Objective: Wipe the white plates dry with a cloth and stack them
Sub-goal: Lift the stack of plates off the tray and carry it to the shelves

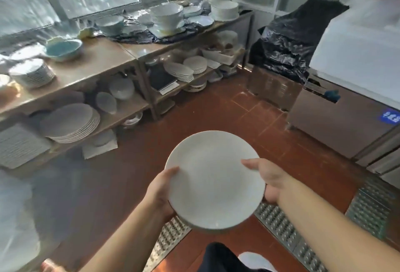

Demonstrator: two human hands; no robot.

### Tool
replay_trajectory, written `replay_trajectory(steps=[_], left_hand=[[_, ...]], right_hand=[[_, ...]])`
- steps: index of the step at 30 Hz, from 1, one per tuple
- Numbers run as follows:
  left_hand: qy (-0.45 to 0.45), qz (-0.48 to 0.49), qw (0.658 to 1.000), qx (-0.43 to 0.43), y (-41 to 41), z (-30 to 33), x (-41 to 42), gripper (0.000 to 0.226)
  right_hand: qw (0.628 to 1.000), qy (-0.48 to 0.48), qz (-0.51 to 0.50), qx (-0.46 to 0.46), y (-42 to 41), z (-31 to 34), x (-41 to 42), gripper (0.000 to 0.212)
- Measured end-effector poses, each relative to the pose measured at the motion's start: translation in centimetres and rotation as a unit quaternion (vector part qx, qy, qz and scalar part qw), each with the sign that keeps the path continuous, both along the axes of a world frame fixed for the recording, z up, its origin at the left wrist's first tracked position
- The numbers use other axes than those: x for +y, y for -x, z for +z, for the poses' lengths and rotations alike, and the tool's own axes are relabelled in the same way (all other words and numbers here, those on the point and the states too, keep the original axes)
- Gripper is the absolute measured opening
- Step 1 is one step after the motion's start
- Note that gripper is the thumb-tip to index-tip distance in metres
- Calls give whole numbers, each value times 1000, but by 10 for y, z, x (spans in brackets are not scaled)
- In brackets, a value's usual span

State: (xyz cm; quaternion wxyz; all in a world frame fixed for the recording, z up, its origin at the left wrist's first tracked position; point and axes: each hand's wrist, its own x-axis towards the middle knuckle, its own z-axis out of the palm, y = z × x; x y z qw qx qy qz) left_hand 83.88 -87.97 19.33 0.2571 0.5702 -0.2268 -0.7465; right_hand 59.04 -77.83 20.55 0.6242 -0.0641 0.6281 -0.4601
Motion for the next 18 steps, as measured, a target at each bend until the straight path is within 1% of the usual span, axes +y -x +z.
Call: replay_trajectory(steps=[4,8,13,18], left_hand=[[-1,61,998,8,-16,-1,-46,38],[-5,105,994,22,-16,-4,-97,35],[-2,163,986,15,6,-7,-165,32],[-6,218,976,2,28,-1,-228,35]], right_hand=[[999,-11,40,-7,-6,2,-78,33],[996,-9,92,-10,2,-4,-158,31],[989,-13,147,-10,26,-11,-265,33],[976,-23,214,-20,48,-8,-363,32]])
